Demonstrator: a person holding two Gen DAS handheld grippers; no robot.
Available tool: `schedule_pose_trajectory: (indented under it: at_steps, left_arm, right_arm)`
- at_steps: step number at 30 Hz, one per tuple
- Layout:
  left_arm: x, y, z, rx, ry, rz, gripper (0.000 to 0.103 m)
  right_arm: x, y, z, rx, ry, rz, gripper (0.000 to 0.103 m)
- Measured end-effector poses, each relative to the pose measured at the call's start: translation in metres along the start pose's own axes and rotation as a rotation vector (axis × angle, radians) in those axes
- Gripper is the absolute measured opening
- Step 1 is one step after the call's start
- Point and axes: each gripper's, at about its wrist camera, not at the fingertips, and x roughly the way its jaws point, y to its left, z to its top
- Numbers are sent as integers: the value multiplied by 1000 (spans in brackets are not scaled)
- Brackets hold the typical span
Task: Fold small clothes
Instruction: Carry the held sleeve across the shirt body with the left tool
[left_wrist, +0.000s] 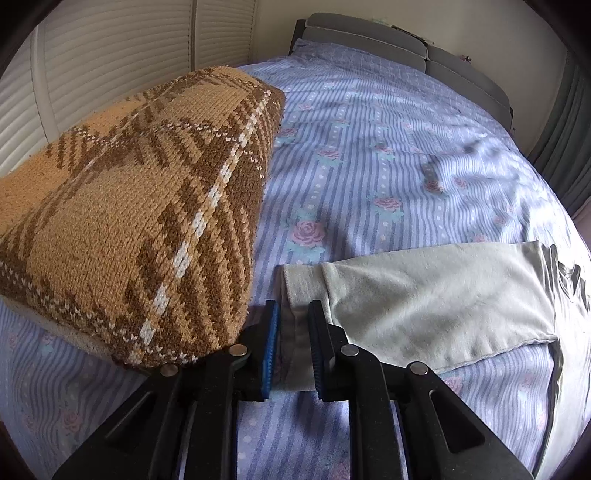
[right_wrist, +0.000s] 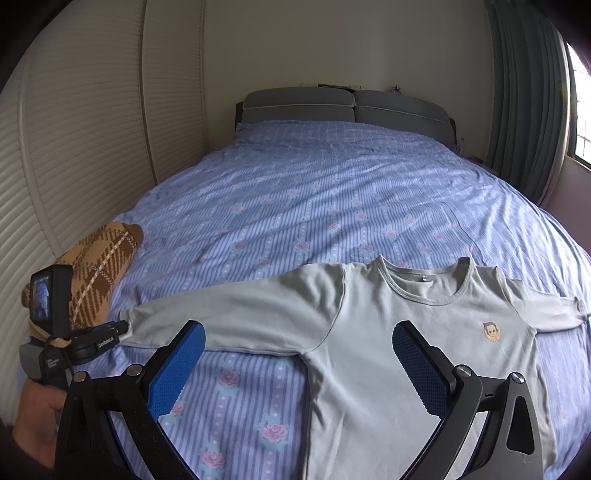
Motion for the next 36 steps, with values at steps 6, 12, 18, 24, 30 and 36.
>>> schedule_pose_trajectory:
  at_steps: [6,12,18,24,30,36]
  left_arm:
    - [-11,3,-1,-24,-20,-33,7]
    - [-45,-11,5,11,-72,-38,7]
    - [-87,-56,19,75,-124,-71,7]
    - [-122,-128,34,167,-166,-122,7]
    - [-136,-219,42,263,-190,-192,7]
    - [-122,-306,36,336,-156,-268,7]
  right_arm:
    - [-9,-11,3,8,-9,-8,103]
    - [-21,-32,6,27,-25,-16,103]
    - [-40,-66,7,55,-48,-37,103]
    - [-58,-120,5,111,-66,-76,103]
    - [-76,-187,2,181,-78,-129,103]
    - [-93,-251,-5,237,-78,-201,103]
